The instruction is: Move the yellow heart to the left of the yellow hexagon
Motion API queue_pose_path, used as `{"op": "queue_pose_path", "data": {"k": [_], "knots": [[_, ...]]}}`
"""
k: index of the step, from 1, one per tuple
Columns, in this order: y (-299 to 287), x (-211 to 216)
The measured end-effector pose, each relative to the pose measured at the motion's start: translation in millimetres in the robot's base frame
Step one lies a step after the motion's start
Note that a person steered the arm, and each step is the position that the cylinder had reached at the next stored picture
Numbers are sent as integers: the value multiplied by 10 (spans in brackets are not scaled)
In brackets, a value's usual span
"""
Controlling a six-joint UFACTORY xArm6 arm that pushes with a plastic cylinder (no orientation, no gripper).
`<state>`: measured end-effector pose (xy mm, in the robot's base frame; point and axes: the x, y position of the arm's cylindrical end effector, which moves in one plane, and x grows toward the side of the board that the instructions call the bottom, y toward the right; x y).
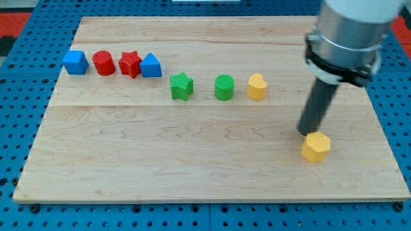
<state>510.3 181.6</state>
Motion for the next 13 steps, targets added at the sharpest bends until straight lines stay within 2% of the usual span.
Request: {"op": "queue_pose_path", "data": {"k": [1, 2, 3, 4, 5, 6, 8, 10, 11, 13], "knots": [[-65, 33], [31, -574], [-116, -1167], [-685, -1173], [-747, -1212], [-1070, -1332], [-1032, -742], [-1265, -873], [-1525, -523], [-1173, 120]]}}
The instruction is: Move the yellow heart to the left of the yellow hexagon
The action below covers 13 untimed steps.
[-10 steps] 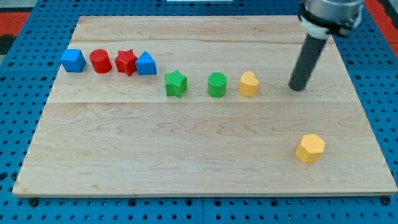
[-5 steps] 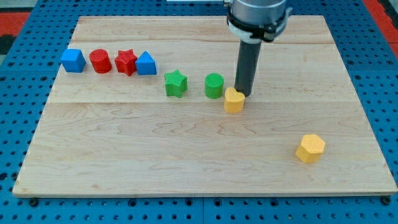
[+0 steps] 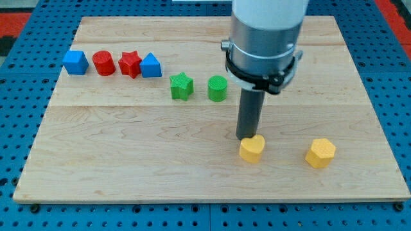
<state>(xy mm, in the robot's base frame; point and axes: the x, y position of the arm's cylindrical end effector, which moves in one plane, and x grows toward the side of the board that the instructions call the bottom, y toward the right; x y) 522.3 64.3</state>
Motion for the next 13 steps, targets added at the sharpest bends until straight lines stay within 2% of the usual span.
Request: {"op": "queue_pose_path", "data": {"k": [1, 2, 3, 5, 7, 11, 12, 13], "knots": [[-35, 124], [-578, 107], [-596, 608], [-52, 380], [2, 786], [196, 575], [-588, 685], [-918, 131]]}}
